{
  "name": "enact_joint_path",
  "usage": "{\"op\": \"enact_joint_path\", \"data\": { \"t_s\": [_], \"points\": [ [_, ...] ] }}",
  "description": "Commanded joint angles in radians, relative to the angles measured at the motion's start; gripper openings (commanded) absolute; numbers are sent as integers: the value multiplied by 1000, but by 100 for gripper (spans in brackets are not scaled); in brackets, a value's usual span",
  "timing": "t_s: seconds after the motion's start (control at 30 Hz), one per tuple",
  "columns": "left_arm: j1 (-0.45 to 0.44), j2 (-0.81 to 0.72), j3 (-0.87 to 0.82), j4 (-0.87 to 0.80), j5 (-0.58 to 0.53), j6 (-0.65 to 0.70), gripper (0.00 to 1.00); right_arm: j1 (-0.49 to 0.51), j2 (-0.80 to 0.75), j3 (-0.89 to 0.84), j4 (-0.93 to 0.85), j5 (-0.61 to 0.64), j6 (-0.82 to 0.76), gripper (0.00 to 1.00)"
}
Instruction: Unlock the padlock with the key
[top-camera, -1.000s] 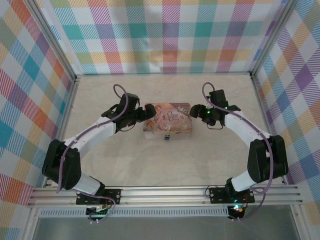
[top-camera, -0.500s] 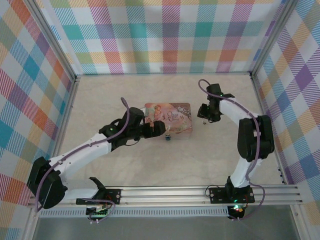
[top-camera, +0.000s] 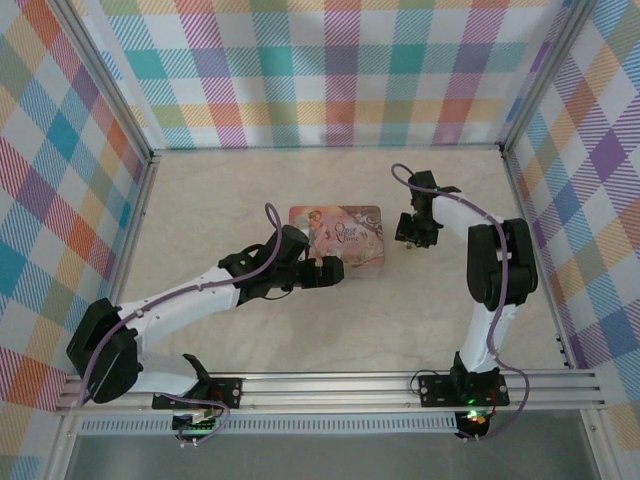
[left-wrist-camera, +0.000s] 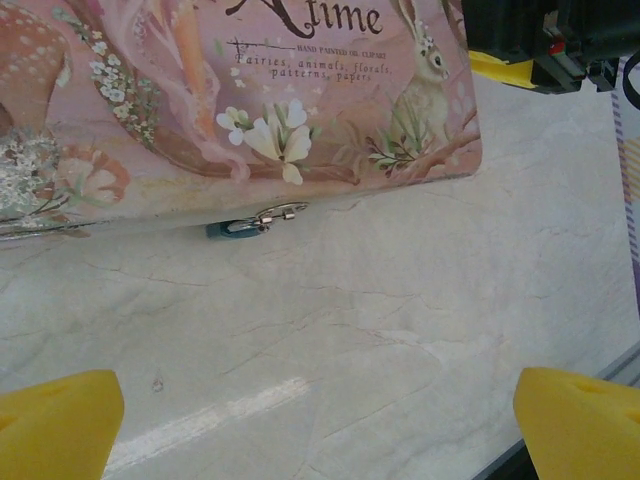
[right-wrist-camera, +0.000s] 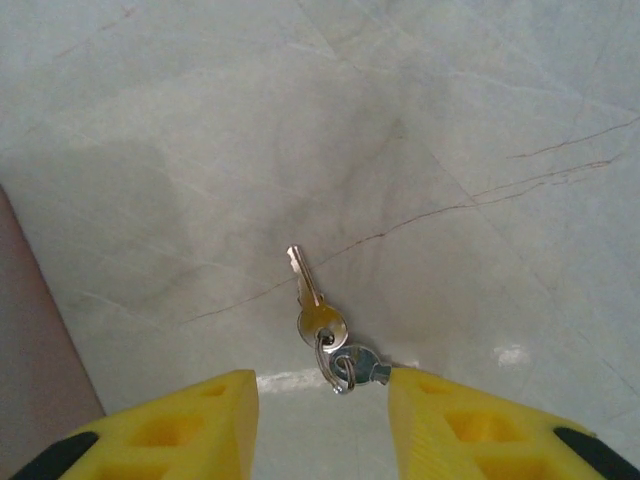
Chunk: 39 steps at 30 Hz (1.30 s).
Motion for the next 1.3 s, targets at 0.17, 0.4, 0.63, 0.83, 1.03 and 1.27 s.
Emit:
{"op": "enact_joint_path", "data": {
  "t_s": [0.17,0.4,0.63,0.83,1.03,1.27],
  "points": [
    [-14,18,17,22,-16,-22,100,-5,57,42,-20,-5,-27,34],
    [-15,23,16,22,-20,-30,100,-8,101,56,-25,-10,-46,16],
    [-15,29,7,22,-26,-42,100,-8,62,26,-5,-15,-60,0],
    [-13,19,13,22,-55,-47,100,-8,-102,-37,36,-35,-78,0],
    [3,5,68,-11,-76,-20,100,-9,-315,-103,83,-120,-103,0],
    [82,-16,147,-39,-20,11,100,9,-585,-176,201,-394,-160,0]
  ]
}}
